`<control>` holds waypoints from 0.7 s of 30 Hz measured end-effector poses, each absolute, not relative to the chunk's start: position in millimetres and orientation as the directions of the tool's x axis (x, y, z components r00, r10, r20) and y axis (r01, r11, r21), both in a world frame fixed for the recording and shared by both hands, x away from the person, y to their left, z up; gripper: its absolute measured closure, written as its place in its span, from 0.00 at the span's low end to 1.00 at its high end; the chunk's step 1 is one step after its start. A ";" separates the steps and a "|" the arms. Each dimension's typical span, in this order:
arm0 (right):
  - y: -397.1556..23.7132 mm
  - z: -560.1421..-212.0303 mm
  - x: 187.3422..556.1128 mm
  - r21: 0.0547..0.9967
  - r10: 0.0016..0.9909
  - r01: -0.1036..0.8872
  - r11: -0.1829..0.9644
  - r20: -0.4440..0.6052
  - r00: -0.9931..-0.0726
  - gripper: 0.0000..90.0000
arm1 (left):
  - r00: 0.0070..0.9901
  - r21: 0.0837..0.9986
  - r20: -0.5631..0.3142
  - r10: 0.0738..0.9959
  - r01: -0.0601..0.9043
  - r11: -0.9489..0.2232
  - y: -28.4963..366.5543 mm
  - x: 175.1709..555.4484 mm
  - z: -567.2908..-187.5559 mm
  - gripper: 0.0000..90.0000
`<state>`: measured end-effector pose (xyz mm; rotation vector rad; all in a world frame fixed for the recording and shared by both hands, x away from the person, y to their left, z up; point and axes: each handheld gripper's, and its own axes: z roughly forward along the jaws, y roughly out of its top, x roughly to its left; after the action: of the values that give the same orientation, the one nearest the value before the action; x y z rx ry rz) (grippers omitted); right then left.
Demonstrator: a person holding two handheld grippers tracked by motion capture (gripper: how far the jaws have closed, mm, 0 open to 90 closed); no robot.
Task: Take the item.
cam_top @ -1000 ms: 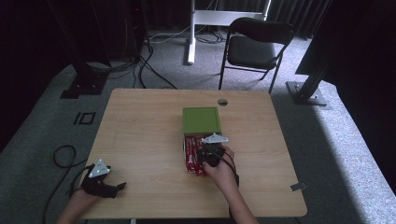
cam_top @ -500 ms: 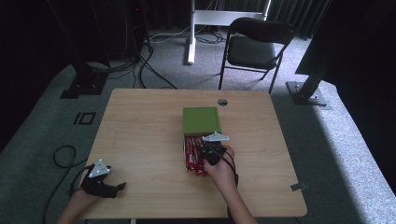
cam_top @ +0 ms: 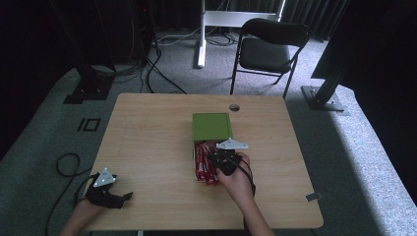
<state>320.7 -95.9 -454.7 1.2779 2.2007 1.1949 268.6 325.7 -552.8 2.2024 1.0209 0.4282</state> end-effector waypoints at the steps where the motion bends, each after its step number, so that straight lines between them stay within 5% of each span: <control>1: -95.9 -454.7 320.7 0.795 0.830 0.555 0.246 0.122 -0.544 0.91 | 0.641 0.687 0.017 0.767 0.550 -0.474 325.7 268.6 -552.8 0.03; 21: -117.3 -423.7 289.4 0.836 0.772 0.502 0.221 0.165 -0.613 0.91 | 0.641 0.687 0.014 0.768 0.552 -0.473 325.7 268.5 -552.7 0.03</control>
<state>289.4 -117.3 -423.7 1.1958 2.2118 1.3435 268.5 325.7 -552.7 2.2023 1.0229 0.4247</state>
